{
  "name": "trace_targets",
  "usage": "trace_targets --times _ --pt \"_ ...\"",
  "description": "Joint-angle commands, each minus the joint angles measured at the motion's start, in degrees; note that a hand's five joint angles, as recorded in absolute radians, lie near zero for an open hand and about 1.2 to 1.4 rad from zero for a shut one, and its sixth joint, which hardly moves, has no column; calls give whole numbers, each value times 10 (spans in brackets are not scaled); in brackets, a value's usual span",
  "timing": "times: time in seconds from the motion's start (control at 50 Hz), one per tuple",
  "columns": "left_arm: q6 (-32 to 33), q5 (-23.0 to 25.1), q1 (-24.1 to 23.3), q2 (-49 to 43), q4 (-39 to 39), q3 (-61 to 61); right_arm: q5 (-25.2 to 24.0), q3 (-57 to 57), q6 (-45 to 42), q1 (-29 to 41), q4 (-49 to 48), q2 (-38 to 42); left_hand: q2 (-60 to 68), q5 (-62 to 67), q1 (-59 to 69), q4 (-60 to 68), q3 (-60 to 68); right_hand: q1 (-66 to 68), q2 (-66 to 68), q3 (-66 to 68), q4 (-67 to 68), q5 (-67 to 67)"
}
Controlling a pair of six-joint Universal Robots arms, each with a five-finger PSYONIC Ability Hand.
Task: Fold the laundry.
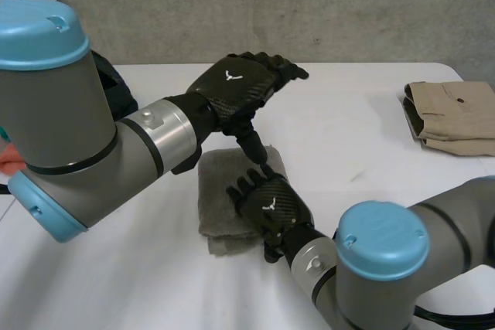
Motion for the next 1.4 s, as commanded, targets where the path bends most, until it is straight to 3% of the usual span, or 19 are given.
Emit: trace_targets --times 0.02,0.1,0.22,0.34,0.38,0.4,0.48,0.7,0.86,1.0,1.16,1.28,1.4 --pt "1 7 1 -11 -15 -3 -2 -26 -19 -4 -50 56 -3 -12 14 -1 -6 -22 -19 -21 -21 -27" --pt "1 6 0 -13 -15 -4 -7 -46 -21 -4 -87 84 -3 -12 14 -1 -6 -20 -17 -18 -19 -25" --pt "0 6 3 -13 -15 -6 -8 -67 -19 -7 -105 97 -2 -10 16 1 -4 125 128 126 126 120" --pt "-1 6 4 -12 -15 -6 -26 -91 -16 -17 -106 100 -2 -10 16 1 -4 182 185 184 183 177" --pt "-1 6 5 -11 -15 -5 -30 -99 -16 -17 -107 106 -3 -12 14 -1 -6 264 267 266 265 259" --pt "-2 5 5 -11 -14 -5 -35 -109 -19 -18 -107 119 -3 -12 14 -1 -6 388 391 389 389 383" --pt "-2 5 4 -11 -15 -5 -27 -144 -14 -30 -105 137 -2 -10 16 1 -4 677 680 679 678 672" --pt "-1 5 15 20 -13 3 -32 -217 12 -153 -106 51 0 -8 17 2 -3 678 681 679 679 673" --pt "-3 5 15 36 -4 3 -46 -305 117 -329 -159 23 3 -5 21 6 1 678 681 679 679 673" --pt "-2 5 8 34 -4 -1 -137 -354 174 -465 -261 109 2 -7 19 4 -1 678 681 679 679 673" --pt "-2 5 -1 22 -2 -4 -273 -435 192 -573 -289 295 3 -5 21 6 1 678 681 679 679 673" --pt "-1 5 -14 8 -2 -7 -327 -421 195 -615 -284 334 5 -3 22 7 2 678 681 679 679 673" --pt "-1 5 -14 9 -2 -11 -354 -372 192 -646 -284 308 5 -3 22 7 2 678 681 679 679 673"
